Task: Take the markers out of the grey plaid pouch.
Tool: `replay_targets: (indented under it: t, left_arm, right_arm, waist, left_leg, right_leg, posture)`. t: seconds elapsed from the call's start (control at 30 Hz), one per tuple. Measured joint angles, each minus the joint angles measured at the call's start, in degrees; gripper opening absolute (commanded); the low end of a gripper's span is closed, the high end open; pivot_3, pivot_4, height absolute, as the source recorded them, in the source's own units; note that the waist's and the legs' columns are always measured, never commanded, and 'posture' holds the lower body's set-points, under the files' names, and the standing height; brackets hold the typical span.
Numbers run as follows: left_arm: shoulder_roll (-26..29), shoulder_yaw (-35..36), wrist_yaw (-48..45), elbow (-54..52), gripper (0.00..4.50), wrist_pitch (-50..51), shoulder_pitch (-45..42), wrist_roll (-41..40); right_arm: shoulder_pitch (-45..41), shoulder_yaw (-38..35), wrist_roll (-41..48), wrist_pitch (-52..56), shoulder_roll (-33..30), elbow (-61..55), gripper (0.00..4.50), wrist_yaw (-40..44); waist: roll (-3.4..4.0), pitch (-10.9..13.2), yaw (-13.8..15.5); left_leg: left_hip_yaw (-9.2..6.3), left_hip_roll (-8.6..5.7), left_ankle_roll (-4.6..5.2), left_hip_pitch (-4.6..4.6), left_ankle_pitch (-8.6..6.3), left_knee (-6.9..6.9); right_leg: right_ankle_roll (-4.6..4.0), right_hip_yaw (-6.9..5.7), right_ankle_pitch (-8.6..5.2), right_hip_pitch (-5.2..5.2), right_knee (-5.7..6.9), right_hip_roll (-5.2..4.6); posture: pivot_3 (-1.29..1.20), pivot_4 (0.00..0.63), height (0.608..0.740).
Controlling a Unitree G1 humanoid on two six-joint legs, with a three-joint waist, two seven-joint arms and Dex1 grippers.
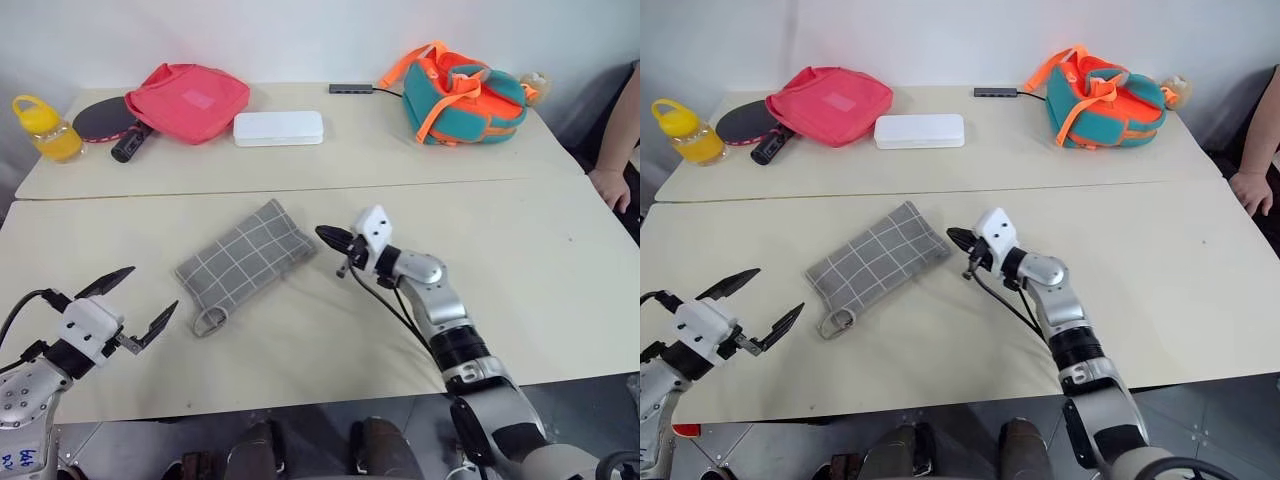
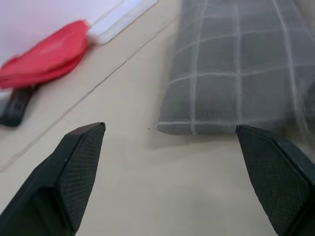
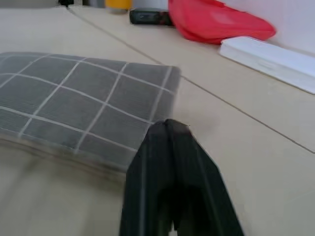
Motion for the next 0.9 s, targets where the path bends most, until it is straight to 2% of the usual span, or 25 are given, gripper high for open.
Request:
replay_targets:
  t: [0.13, 0.33, 0.57, 0.9]
  left_arm:
    - [1.76, -2.76, -0.32, 4.99, 4.5, -7.76, -1.19, 3.65]
    - [6.56, -5.8, 1.5, 11.88, 4.5, -19.58, -5.06, 10.31]
    - [8.92, -10.9, 4.5, 18.21, 4.5, -27.47, -11.06, 14.81]
    - [11.2, -18.92, 3.52, 24.8, 4.5, -31.94, -19.55, 14.9]
  right_arm:
    - [-2.88, 3.17, -5.4, -2.33, 3.25, 6.35, 0.02, -5.41]
    - [-6.6, 7.92, -13.33, -5.13, 4.1, 12.77, 0.02, -10.9]
    - [-6.65, 7.15, -12.7, -6.17, 2.74, 13.41, 0.02, -10.04]
    - [-6.18, 5.38, -11.94, -5.71, 1.43, 12.98, 0.02, -9.89]
  waist:
    - [0.0, 0.0, -0.62]
    - [0.0, 0.0, -1.15]
    - [0.06, -0.04, -0.75]
    - [0.26, -0.16, -0.55]
  left_leg:
    - [0.01, 0.0, -0.01, -0.01, 0.0, -0.02]
    - [0.03, 0.01, -0.05, 0.02, 0.04, -0.01]
    - [0.05, -0.06, -0.01, 0.04, 0.05, 0.02]
    - [0.17, -0.1, 0.01, 0.05, 0.07, 0.03]
  right_leg:
    - [0.0, 0.0, 0.0, -0.03, 0.06, 0.0]
    - [-0.01, 0.01, -0.01, -0.04, 0.13, -0.01]
    - [-0.01, -0.01, -0.01, 0.02, 0.23, -0.08]
    - [0.0, -0.02, -0.01, 0.02, 0.54, -0.1]
  posture:
    - [0.0, 0.15, 0.74]
    - [0.0, 0.15, 0.74]
    - [0.0, 0.15, 0.74]
    - [0.0, 0.15, 0.74]
